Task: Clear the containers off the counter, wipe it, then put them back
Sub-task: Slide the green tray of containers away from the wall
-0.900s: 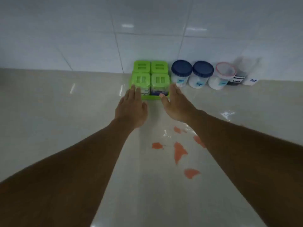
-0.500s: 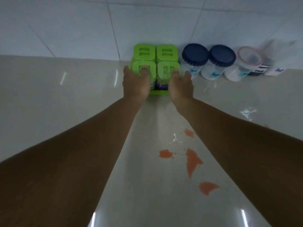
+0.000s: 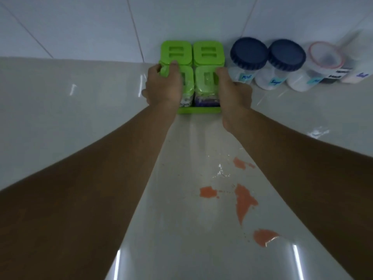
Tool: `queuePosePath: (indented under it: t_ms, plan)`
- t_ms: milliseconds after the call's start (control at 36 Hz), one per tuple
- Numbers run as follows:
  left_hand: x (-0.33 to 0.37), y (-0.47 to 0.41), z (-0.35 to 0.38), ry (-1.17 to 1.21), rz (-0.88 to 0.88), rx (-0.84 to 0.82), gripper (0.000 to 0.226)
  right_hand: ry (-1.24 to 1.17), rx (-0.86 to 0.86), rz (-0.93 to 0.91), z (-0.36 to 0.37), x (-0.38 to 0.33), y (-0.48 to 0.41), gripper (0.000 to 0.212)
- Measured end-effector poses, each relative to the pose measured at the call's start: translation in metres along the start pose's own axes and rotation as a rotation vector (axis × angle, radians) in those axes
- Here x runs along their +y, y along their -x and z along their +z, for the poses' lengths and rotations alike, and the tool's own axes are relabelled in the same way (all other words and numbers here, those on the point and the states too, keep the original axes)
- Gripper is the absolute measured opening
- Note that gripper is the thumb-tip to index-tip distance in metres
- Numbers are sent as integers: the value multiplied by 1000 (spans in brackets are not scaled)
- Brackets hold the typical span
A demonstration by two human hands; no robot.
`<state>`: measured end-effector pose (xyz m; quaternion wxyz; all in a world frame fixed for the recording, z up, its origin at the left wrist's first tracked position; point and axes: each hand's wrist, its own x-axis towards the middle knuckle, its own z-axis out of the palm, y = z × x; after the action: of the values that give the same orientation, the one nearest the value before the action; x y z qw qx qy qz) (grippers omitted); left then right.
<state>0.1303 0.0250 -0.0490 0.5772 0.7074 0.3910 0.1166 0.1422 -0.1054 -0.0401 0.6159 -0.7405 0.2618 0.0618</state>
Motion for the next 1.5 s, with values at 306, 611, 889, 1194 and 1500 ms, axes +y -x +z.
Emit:
queuePosePath:
  t_ms: [306,611,889,1194,1500]
  plan:
    - [-32,36,-53,178,51,29,65,59,-13,-178,-9,25,55,43]
    - [-60,68,-150,168,61,184,46,59,-60,-223,18,72,153,46]
    - [-83,56,-238,154,-63,295,48,116,-223,-207,65,96,210,33]
    - [-105,40,-294,139,-108,386,50,224,-305,-210,105,102,244,38]
    - [-104,15,-309,80,-53,353,45,202,-315,-224,127,96,246,35]
